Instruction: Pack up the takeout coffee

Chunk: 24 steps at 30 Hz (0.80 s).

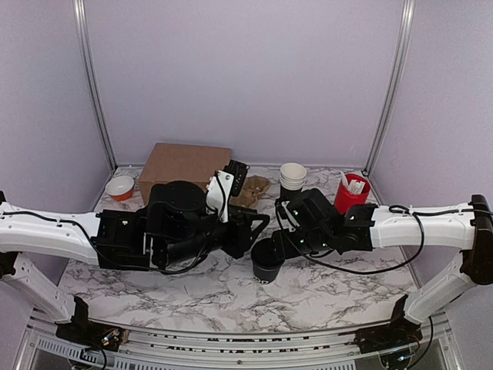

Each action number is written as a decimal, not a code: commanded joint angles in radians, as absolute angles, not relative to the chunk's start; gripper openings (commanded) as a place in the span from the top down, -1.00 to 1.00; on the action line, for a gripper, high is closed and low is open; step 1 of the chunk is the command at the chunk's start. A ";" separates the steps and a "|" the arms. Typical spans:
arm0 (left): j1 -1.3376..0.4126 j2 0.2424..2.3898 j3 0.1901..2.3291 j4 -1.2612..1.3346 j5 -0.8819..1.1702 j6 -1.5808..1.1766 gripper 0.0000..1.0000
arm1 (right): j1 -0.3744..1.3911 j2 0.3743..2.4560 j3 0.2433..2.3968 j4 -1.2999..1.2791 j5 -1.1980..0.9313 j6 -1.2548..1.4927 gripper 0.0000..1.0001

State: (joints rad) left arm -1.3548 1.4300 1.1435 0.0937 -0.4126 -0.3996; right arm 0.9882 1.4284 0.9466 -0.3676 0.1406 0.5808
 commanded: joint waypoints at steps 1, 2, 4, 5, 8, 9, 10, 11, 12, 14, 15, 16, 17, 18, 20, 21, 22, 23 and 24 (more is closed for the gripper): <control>-1.344 1.561 1.108 0.071 -0.412 -0.385 0.33 | 0.995 1.437 0.923 -0.431 0.129 0.584 0.06; -1.344 1.605 1.096 0.084 -0.391 -0.403 0.33 | 0.996 1.438 0.925 -0.432 0.129 0.584 0.06; -1.345 1.698 1.071 0.114 -0.365 -0.438 0.34 | 0.996 1.438 0.924 -0.433 0.129 0.584 0.06; -1.343 1.749 1.059 0.117 -0.359 -0.456 0.35 | 0.996 1.437 0.921 -0.431 0.129 0.584 0.06; -1.345 1.857 1.055 0.137 -0.338 -0.493 0.41 | 0.996 1.439 0.921 -0.431 0.125 0.584 0.06; -1.347 1.843 1.045 0.140 -0.336 -0.501 0.42 | 0.996 1.439 0.922 -0.435 0.126 0.583 0.06; -1.350 1.809 1.031 0.149 -0.343 -0.502 0.41 | 0.996 1.437 0.922 -0.438 0.127 0.583 0.06; -1.351 1.769 1.019 0.150 -0.356 -0.497 0.39 | 0.996 1.434 0.921 -0.440 0.127 0.585 0.06; -1.351 1.724 1.017 0.141 -0.375 -0.487 0.38 | 0.996 1.431 0.919 -0.442 0.127 0.585 0.06; -1.350 1.645 1.032 0.097 -0.411 -0.453 0.37 | 0.996 1.427 0.919 -0.444 0.133 0.583 0.06; -1.350 1.609 1.045 0.080 -0.423 -0.437 0.36 | 0.996 1.427 0.920 -0.445 0.135 0.583 0.06; -1.349 1.578 1.065 0.068 -0.429 -0.419 0.36 | 0.996 1.427 0.923 -0.446 0.136 0.582 0.06; -1.350 1.545 1.083 0.055 -0.432 -0.407 0.36 | 0.995 1.427 0.926 -0.448 0.137 0.582 0.06; -1.350 1.515 1.098 0.048 -0.435 -0.394 0.36 | 0.994 1.428 0.928 -0.449 0.136 0.583 0.06; -1.349 1.468 1.121 0.049 -0.445 -0.373 0.34 | 0.995 1.428 0.929 -0.448 0.134 0.584 0.06; -1.348 1.454 1.126 0.056 -0.454 -0.361 0.33 | 0.996 1.427 0.930 -0.448 0.134 0.585 0.06; -1.347 1.448 1.129 0.061 -0.472 -0.352 0.31 | 0.996 1.428 0.930 -0.447 0.133 0.584 0.06; -1.342 1.455 1.127 0.066 -0.478 -0.348 0.30 | 0.996 1.428 0.930 -0.445 0.133 0.584 0.06; -1.331 1.472 1.124 0.071 -0.467 -0.352 0.30 | 0.995 1.428 0.930 -0.444 0.133 0.584 0.06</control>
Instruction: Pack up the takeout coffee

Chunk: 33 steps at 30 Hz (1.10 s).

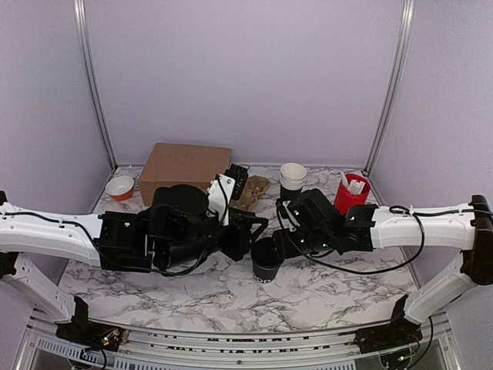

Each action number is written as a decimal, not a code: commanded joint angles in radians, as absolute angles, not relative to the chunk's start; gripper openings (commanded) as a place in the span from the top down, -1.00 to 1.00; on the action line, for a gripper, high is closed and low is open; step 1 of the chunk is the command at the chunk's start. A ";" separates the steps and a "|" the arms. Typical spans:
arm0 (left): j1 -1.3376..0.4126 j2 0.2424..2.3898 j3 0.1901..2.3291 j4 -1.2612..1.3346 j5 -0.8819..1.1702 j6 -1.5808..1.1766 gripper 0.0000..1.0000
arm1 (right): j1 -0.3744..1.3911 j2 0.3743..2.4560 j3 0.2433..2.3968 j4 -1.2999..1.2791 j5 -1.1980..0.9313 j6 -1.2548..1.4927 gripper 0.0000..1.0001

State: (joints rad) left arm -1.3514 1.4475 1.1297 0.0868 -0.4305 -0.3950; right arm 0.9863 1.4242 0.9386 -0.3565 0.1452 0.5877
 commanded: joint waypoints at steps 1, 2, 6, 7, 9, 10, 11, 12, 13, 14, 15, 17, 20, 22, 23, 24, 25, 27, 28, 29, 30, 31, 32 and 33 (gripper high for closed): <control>-1.321 1.498 1.120 0.071 -0.446 -0.364 0.30 | 0.996 1.429 0.932 -0.445 0.133 0.584 0.06; -1.316 1.530 1.112 0.084 -0.426 -0.377 0.30 | 0.996 1.432 0.934 -0.446 0.133 0.584 0.06; -1.312 1.737 1.086 0.118 -0.340 -0.443 0.31 | 0.996 1.433 0.935 -0.446 0.132 0.582 0.06; -1.312 1.787 1.085 0.118 -0.326 -0.472 0.33 | 0.995 1.434 0.935 -0.448 0.132 0.583 0.06; -1.317 1.846 1.059 0.154 -0.305 -0.517 0.37 | 0.995 1.433 0.935 -0.449 0.132 0.584 0.06; -1.321 1.837 1.035 0.172 -0.303 -0.531 0.37 | 0.996 1.432 0.935 -0.451 0.132 0.584 0.06; -1.326 1.809 1.004 0.183 -0.308 -0.541 0.37 | 0.996 1.429 0.934 -0.452 0.131 0.584 0.06; -1.327 1.773 0.989 0.184 -0.322 -0.541 0.37 | 0.995 1.426 0.934 -0.453 0.133 0.584 0.06; -1.327 1.728 0.981 0.173 -0.339 -0.535 0.35 | 0.996 1.420 0.936 -0.454 0.132 0.584 0.06; -1.327 1.683 0.978 0.160 -0.360 -0.523 0.33 | 0.997 1.418 0.938 -0.454 0.132 0.584 0.06; -1.327 1.642 0.981 0.145 -0.378 -0.508 0.32 | 0.997 1.414 0.941 -0.454 0.132 0.582 0.06; -1.325 1.577 1.001 0.107 -0.405 -0.477 0.31 | 0.997 1.408 0.951 -0.453 0.135 0.583 0.06; -1.324 1.531 1.044 0.060 -0.425 -0.443 0.29 | 0.997 1.401 0.969 -0.446 0.136 0.580 0.05; -1.322 1.527 1.065 0.041 -0.427 -0.437 0.28 | 0.997 1.399 0.984 -0.447 0.142 0.578 0.05; -1.321 1.529 1.073 0.033 -0.424 -0.441 0.28 | 0.997 1.398 0.993 -0.454 0.145 0.579 0.05; -1.319 1.533 1.078 0.028 -0.419 -0.448 0.28 | 0.997 1.394 1.004 -0.459 0.150 0.580 0.05; -1.318 1.538 1.078 0.023 -0.412 -0.460 0.28 | 0.997 1.386 1.006 -0.461 0.156 0.581 0.05; -1.316 1.549 1.074 0.018 -0.386 -0.496 0.28 | 0.996 1.360 1.004 -0.458 0.166 0.583 0.03; -1.315 1.555 1.070 0.015 -0.378 -0.516 0.29 | 0.996 1.342 0.998 -0.453 0.175 0.580 0.01; -1.314 1.561 1.067 0.009 -0.374 -0.536 0.30 | 0.993 1.325 0.992 -0.450 0.184 0.578 0.00; -1.312 1.566 1.065 -0.004 -0.373 -0.558 0.30 | 0.981 1.309 0.985 -0.450 0.189 0.576 -0.01; -1.312 1.567 1.063 -0.011 -0.373 -0.573 0.30 | 0.967 1.294 0.977 -0.449 0.191 0.574 -0.01; -1.311 1.563 1.055 -0.013 -0.369 -0.590 0.30 | 0.953 1.279 0.966 -0.448 0.190 0.572 -0.01; -1.309 1.559 1.046 -0.011 -0.364 -0.601 0.30 | 0.936 1.265 0.954 -0.443 0.184 0.569 -0.01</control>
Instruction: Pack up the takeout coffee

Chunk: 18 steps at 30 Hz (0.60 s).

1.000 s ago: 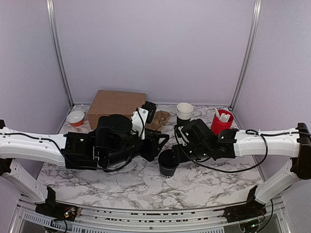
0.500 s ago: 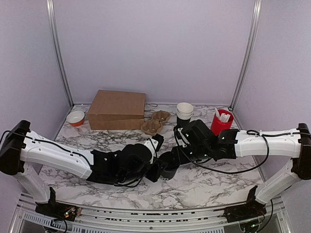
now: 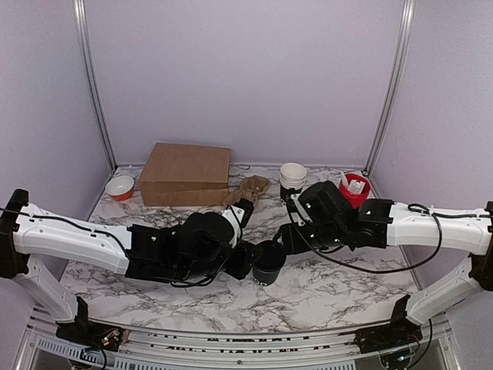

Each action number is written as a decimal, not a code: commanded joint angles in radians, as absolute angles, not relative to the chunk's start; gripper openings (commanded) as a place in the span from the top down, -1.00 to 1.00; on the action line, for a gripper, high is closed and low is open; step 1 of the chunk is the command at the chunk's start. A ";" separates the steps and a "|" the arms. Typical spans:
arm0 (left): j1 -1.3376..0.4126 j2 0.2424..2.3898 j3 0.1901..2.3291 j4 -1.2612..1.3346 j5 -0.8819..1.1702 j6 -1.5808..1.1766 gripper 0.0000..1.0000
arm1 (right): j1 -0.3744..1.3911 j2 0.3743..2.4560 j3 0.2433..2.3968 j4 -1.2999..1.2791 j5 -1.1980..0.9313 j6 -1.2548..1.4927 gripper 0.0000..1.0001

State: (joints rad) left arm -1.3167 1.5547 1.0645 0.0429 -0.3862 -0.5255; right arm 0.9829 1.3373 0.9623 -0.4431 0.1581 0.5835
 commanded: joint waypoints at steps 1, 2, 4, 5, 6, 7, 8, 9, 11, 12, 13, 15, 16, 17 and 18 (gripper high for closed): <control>-1.308 1.557 1.038 -0.009 -0.356 -0.610 0.30 | 0.917 1.255 0.942 -0.437 0.173 0.564 -0.01; -1.306 1.558 1.032 -0.010 -0.348 -0.618 0.30 | 0.902 1.249 0.930 -0.436 0.165 0.561 0.00; -1.303 1.562 1.020 -0.007 -0.334 -0.637 0.30 | 0.876 1.248 0.913 -0.433 0.152 0.554 0.01; -1.302 1.566 1.012 -0.004 -0.326 -0.648 0.30 | 0.865 1.251 0.901 -0.422 0.139 0.550 0.02; -1.298 1.569 1.003 0.001 -0.310 -0.658 0.30 | 0.855 1.252 0.888 -0.406 0.121 0.546 0.02; -1.290 1.574 0.995 0.007 -0.295 -0.672 0.31 | 0.849 1.253 0.874 -0.380 0.098 0.543 0.02; -1.286 1.577 0.987 0.013 -0.281 -0.683 0.31 | 0.831 1.255 0.862 -0.361 0.077 0.540 0.02; -1.282 1.578 0.980 0.018 -0.273 -0.693 0.31 | 0.811 1.259 0.850 -0.347 0.058 0.537 0.02; -1.277 1.585 0.967 0.020 -0.267 -0.713 0.31 | 0.792 1.269 0.841 -0.329 0.040 0.529 0.02; -1.275 1.588 0.960 0.020 -0.262 -0.718 0.31 | 0.784 1.278 0.841 -0.324 0.034 0.526 0.02; -1.274 1.590 0.956 0.021 -0.257 -0.722 0.31 | 0.773 1.289 0.839 -0.318 0.028 0.523 0.02; -1.274 1.600 0.946 0.032 -0.230 -0.726 0.31 | 0.753 1.312 0.830 -0.292 0.006 0.518 0.02; -1.275 1.606 0.943 0.045 -0.214 -0.728 0.31 | 0.745 1.324 0.827 -0.277 -0.012 0.516 0.03; -1.275 1.611 0.937 0.062 -0.196 -0.732 0.31 | 0.741 1.337 0.825 -0.259 -0.021 0.512 0.03; -1.275 1.618 0.931 0.080 -0.181 -0.736 0.31 | 0.741 1.353 0.827 -0.252 -0.024 0.509 0.03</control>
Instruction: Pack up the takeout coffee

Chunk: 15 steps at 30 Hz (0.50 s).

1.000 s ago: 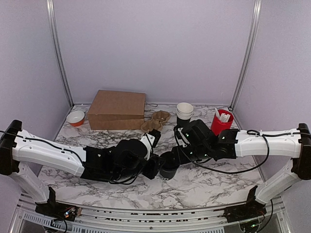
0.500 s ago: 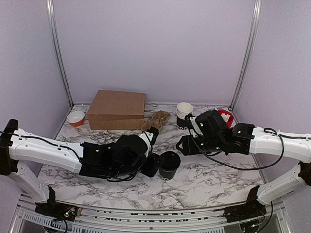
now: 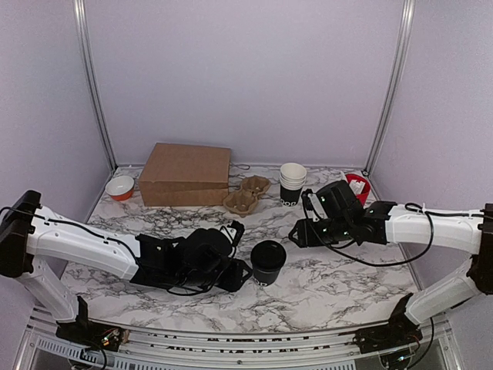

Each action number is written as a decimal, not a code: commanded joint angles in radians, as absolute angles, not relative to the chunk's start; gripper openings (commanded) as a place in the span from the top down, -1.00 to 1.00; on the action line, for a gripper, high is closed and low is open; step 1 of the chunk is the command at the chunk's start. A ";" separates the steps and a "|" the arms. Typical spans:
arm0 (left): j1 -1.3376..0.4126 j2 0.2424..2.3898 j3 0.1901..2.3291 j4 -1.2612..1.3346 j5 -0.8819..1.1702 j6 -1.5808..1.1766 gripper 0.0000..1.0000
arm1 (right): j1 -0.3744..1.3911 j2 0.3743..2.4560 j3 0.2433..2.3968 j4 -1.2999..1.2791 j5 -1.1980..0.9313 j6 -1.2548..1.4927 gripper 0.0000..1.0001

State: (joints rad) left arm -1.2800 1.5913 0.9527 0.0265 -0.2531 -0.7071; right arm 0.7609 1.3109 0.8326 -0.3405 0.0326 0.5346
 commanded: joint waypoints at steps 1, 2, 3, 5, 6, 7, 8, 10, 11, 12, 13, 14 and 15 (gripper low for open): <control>-1.275 1.623 0.928 0.092 -0.170 -0.740 0.31 | 0.741 1.372 0.830 -0.251 -0.027 0.509 0.03; -1.275 1.632 0.929 0.096 -0.161 -0.744 0.32 | 0.741 1.390 0.832 -0.252 -0.030 0.511 0.04; -1.276 1.640 0.931 0.097 -0.156 -0.747 0.32 | 0.741 1.407 0.832 -0.248 -0.036 0.509 0.05; -1.276 1.655 0.932 0.103 -0.150 -0.753 0.32 | 0.746 1.432 0.820 -0.227 -0.061 0.510 0.08; -1.276 1.663 0.934 0.107 -0.149 -0.752 0.32 | 0.752 1.439 0.813 -0.217 -0.064 0.514 0.09; -1.276 1.673 0.936 0.109 -0.147 -0.752 0.32 | 0.762 1.443 0.807 -0.214 -0.059 0.519 0.08; -1.273 1.681 0.941 0.115 -0.143 -0.748 0.32 | 0.776 1.447 0.802 -0.213 -0.049 0.523 0.09; -1.261 1.695 0.945 0.118 -0.131 -0.749 0.32 | 0.808 1.446 0.791 -0.212 -0.025 0.535 0.08; -1.253 1.700 0.941 0.134 -0.124 -0.752 0.32 | 0.825 1.442 0.783 -0.211 -0.016 0.543 0.08; -1.245 1.700 0.939 0.152 -0.120 -0.752 0.32 | 0.832 1.437 0.772 -0.209 -0.010 0.557 0.08; -1.236 1.701 0.940 0.154 -0.119 -0.748 0.32 | 0.858 1.430 0.761 -0.207 -0.004 0.571 0.09; -1.226 1.702 0.944 0.153 -0.116 -0.743 0.32 | 0.875 1.422 0.747 -0.201 0.001 0.587 0.09; -1.216 1.705 0.949 0.151 -0.114 -0.736 0.32 | 0.891 1.411 0.730 -0.188 0.001 0.602 0.09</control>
